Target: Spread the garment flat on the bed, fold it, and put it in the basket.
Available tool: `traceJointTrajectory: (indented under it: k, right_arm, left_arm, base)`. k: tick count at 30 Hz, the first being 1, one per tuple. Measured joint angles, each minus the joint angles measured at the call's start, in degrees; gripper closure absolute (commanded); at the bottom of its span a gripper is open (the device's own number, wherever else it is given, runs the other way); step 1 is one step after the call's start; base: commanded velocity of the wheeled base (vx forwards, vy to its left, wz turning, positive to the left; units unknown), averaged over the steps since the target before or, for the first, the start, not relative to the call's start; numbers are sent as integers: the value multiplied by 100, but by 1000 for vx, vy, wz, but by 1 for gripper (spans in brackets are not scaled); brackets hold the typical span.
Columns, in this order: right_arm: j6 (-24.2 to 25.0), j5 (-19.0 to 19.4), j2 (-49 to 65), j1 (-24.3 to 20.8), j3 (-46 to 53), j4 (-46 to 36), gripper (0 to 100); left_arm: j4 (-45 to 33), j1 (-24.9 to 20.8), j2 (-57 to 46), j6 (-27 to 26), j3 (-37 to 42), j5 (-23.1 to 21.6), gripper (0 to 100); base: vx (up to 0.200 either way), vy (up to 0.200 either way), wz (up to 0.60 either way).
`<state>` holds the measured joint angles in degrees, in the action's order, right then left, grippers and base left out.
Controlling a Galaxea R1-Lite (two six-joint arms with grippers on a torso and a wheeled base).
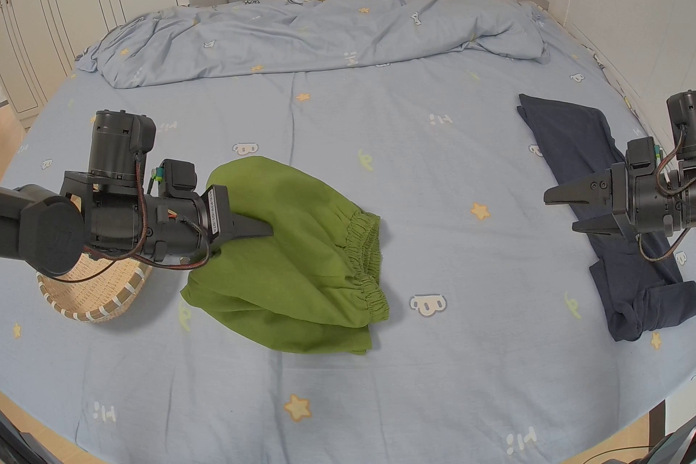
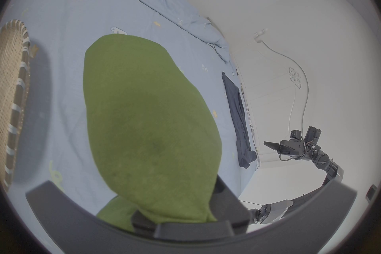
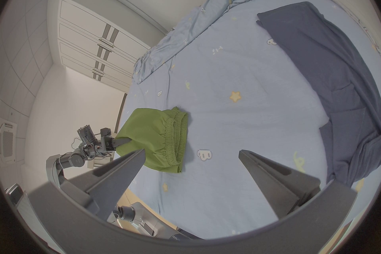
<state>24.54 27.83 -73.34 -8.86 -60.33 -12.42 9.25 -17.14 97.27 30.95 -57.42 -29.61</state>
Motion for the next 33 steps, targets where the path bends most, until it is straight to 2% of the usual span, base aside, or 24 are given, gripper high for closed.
traceJointTrajectory:
  k: [16, 22, 27, 33]
  right_arm:
    - [-2, -6, -9, 0, 28, 2, 0]
    - [-2, -13, -11, 0, 38, 5, 0]
    - [-2, -24, -12, 0, 39, 5, 0]
    - [-2, -35, -20, -17, 49, -2, 0]
  left_arm:
    - [-4, -50, 37, -219, 56, 0, 100]
    - [0, -155, 5, -745, 221, 17, 100]
    - [-28, -494, -177, -877, 235, 30, 100]
    - [-195, -811, -490, -1451, 183, 28, 100]
  base:
    - [0, 200, 0]
    - [0, 0, 0]
    - [0, 0, 0]
    - [0, 0, 0]
